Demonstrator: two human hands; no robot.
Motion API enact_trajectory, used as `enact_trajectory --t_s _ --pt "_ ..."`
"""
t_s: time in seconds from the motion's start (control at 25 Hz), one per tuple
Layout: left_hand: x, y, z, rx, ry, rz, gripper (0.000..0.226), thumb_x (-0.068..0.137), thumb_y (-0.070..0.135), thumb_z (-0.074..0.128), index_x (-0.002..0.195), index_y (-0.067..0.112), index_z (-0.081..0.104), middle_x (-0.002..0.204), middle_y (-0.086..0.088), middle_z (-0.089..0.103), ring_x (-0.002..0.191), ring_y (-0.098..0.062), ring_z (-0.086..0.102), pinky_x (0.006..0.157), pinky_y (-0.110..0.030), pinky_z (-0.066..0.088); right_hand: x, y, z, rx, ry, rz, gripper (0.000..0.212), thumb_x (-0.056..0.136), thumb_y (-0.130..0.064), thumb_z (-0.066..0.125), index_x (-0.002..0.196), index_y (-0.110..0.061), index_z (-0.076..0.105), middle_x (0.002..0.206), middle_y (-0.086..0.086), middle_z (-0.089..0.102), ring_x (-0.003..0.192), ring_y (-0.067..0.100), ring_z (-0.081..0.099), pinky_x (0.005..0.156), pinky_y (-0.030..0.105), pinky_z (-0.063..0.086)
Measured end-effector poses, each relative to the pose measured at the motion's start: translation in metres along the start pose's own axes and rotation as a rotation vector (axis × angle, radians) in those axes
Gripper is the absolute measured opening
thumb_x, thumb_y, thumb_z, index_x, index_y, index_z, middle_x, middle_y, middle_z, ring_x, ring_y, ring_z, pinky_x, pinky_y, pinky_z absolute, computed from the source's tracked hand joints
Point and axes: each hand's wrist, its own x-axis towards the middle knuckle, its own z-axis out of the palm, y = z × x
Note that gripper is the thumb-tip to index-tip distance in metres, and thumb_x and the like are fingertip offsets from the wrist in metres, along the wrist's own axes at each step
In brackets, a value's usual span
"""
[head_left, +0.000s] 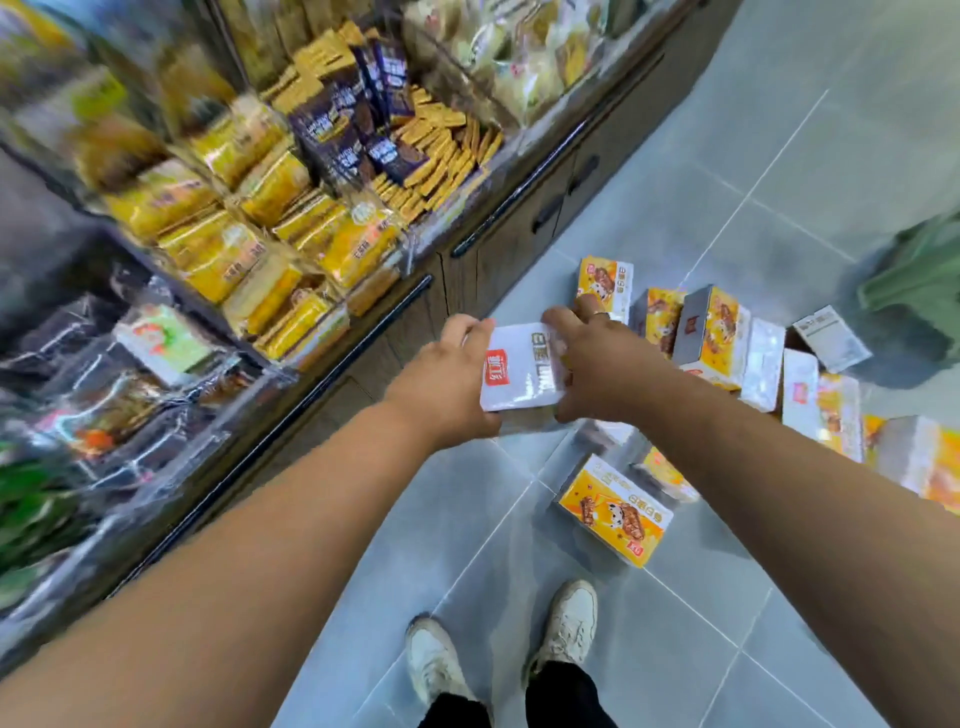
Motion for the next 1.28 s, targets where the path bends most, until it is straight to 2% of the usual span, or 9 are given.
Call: enact_trajectory --t_s 0.12,0.24,0.36,0.52,0.64,0.76,0.96,1.16,1.28 --pt "-0.025 0.015 -0.057 0.111 0.028 0.035 0.108 0.065 0.041 0.079 0.150 0.016 0.018 0.137 -0.008 0.029 0.123 -0.032 0.036 0.102 -0.043 0.039 -0.025 -0.027 -0.055 -0.026 0.049 -0.033 0.097 0.055 -0.035 0.085 0.137 -0.021 0.034 0.129 0.010 0.037 0.099 0.036 0.059 0.079 0.040 0.052" --pt "-0.048 0.029 -0.111 0.253 0.056 0.074 0.107 0.067 0.051 0.074 0.151 0.015 0.017 0.136 -0.011 0.035 0.126 -0.032 0.035 0.106 -0.040 0.033 -0.047 -0.053 -0.103 -0.031 0.082 -0.090 0.093 0.054 -0.038 0.083 0.132 -0.021 0.036 0.122 0.008 0.038 0.094 0.036 0.060 0.078 0.040 0.053" --pt "-0.077 0.044 -0.163 0.294 0.061 0.060 0.106 0.070 0.052 0.073 0.150 0.016 0.015 0.137 -0.012 0.037 0.126 -0.033 0.040 0.103 -0.041 0.034 -0.068 -0.080 -0.153 -0.059 0.107 -0.158 0.090 0.056 -0.039 0.083 0.131 -0.021 0.037 0.120 0.007 0.037 0.092 0.034 0.060 0.074 0.036 0.049" --pt "-0.119 0.050 -0.225 0.234 0.110 0.023 0.105 0.065 0.048 0.079 0.147 0.016 0.023 0.133 -0.010 0.041 0.121 -0.030 0.046 0.095 -0.036 0.040 -0.089 -0.113 -0.207 -0.069 0.145 -0.235 0.100 0.058 -0.037 0.083 0.142 -0.028 0.030 0.128 0.006 0.036 0.102 0.033 0.057 0.074 0.032 0.045" --pt "-0.153 0.050 -0.259 0.185 0.209 -0.066 0.107 0.066 0.051 0.078 0.150 0.018 0.020 0.139 -0.007 0.039 0.125 -0.028 0.042 0.100 -0.035 0.037 -0.098 -0.135 -0.240 -0.011 0.201 -0.340 0.105 0.058 -0.035 0.083 0.145 -0.035 0.024 0.137 0.003 0.034 0.115 0.031 0.050 0.084 0.034 0.046" --pt "-0.179 0.053 -0.276 0.123 0.302 -0.148 0.106 0.067 0.050 0.078 0.150 0.020 0.020 0.139 -0.005 0.038 0.127 -0.027 0.038 0.102 -0.035 0.034 -0.108 -0.148 -0.261 0.088 0.232 -0.445 0.109 0.062 -0.032 0.084 0.148 -0.038 0.017 0.146 0.001 0.027 0.126 0.029 0.042 0.098 0.043 0.045" --pt "-0.226 0.060 -0.289 -0.055 0.458 -0.308 0.103 0.068 0.048 0.082 0.149 0.025 0.023 0.139 -0.001 0.038 0.126 -0.024 0.038 0.105 -0.037 0.035 -0.118 -0.157 -0.272 0.331 0.237 -0.569 0.107 0.067 -0.038 0.086 0.149 -0.040 0.017 0.151 -0.004 0.017 0.134 0.021 0.033 0.100 0.032 0.035" --pt "-0.286 0.056 -0.281 -0.470 0.663 -0.460 0.103 0.056 0.055 0.087 0.141 0.033 0.033 0.129 0.007 0.047 0.112 -0.017 0.054 0.097 -0.040 0.049 -0.123 -0.179 -0.269 0.430 0.169 -0.680 0.093 0.072 -0.044 0.081 0.147 -0.033 0.027 0.149 0.001 0.029 0.134 0.022 0.035 0.103 0.037 0.036" --pt "-0.331 0.063 -0.271 -0.748 0.853 -0.500 0.085 0.063 0.031 0.090 0.131 0.031 0.039 0.119 0.013 0.054 0.102 -0.009 0.060 0.087 -0.028 0.053 -0.129 -0.200 -0.258 0.384 0.142 -0.732 0.084 0.071 -0.048 0.080 0.142 -0.029 0.039 0.141 0.000 0.041 0.128 0.021 0.043 0.102 0.038 0.041"
